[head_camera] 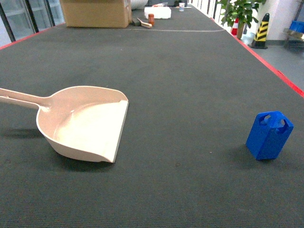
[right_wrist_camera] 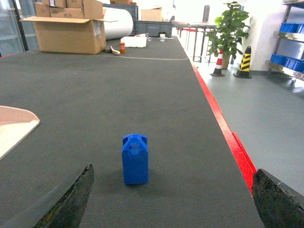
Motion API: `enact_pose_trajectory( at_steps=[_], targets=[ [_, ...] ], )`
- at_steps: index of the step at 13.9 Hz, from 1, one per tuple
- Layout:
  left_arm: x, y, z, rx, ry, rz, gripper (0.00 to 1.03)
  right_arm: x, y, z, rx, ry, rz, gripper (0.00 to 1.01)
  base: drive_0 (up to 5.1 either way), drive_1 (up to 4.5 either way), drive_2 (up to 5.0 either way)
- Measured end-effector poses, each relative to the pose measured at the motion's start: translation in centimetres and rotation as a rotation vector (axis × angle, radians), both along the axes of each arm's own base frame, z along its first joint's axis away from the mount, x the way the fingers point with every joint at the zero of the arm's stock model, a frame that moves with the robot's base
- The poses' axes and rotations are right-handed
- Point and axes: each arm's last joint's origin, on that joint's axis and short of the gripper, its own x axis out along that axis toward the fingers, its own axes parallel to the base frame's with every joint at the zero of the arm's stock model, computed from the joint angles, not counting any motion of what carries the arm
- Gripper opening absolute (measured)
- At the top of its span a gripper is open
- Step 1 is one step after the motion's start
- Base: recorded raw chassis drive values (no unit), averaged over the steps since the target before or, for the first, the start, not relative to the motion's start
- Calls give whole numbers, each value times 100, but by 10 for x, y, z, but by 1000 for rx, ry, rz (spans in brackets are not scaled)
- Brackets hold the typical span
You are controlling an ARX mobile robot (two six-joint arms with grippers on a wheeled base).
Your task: Place part in tray to right shelf
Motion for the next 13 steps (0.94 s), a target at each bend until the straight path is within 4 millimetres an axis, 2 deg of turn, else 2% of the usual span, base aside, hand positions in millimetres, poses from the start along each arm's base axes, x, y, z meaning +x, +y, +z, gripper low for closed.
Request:
enact_pose_trajectory(
  at_steps=[3, 13],
  targets=[
    [0, 0, 0, 0, 0, 0, 98, 0, 0, 0, 0, 0, 0, 98, 5, 427, -418],
    [0, 0, 0, 0, 0, 0, 98, 0, 0, 0, 0, 0, 0, 98, 0, 0, 0]
  ],
)
